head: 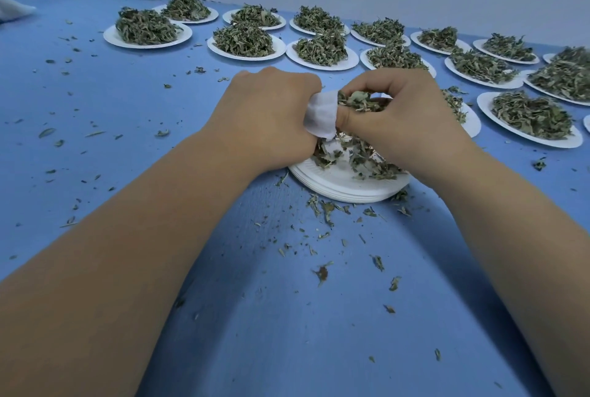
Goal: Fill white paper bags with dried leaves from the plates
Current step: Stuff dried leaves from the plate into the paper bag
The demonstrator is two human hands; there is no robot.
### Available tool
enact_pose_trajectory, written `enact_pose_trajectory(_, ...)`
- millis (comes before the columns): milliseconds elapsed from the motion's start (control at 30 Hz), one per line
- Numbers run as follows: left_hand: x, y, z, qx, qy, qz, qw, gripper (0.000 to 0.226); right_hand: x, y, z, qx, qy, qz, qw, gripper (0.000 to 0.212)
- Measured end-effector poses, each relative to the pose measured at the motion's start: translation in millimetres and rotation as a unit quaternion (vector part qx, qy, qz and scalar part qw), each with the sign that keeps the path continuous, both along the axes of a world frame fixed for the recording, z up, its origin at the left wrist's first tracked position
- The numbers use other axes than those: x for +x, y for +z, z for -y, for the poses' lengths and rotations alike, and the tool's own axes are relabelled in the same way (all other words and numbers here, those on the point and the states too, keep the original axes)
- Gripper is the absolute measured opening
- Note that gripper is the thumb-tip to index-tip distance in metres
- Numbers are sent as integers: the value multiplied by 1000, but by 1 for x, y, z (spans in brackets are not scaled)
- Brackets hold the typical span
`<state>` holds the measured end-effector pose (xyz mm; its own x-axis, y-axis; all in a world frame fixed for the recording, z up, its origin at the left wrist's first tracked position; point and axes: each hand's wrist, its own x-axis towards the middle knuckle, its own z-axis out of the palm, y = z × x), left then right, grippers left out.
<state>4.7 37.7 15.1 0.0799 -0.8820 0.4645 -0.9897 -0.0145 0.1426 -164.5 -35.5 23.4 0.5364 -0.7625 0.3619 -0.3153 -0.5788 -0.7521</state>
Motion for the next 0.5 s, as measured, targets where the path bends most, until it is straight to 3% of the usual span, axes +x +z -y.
enact_pose_trajectory(100,0,-2,2,5,3,6,1000,20,-4,5,-1,67,31,17,997,9)
enact_pose_trajectory(233,0,-1,3,0,20,37,999,23,-5,9,-1,151,74,26,985,23)
enact_pose_trajectory(500,-3,0,2,-14,-7,9,1000,13,-7,5,0,84,32,37,995,18)
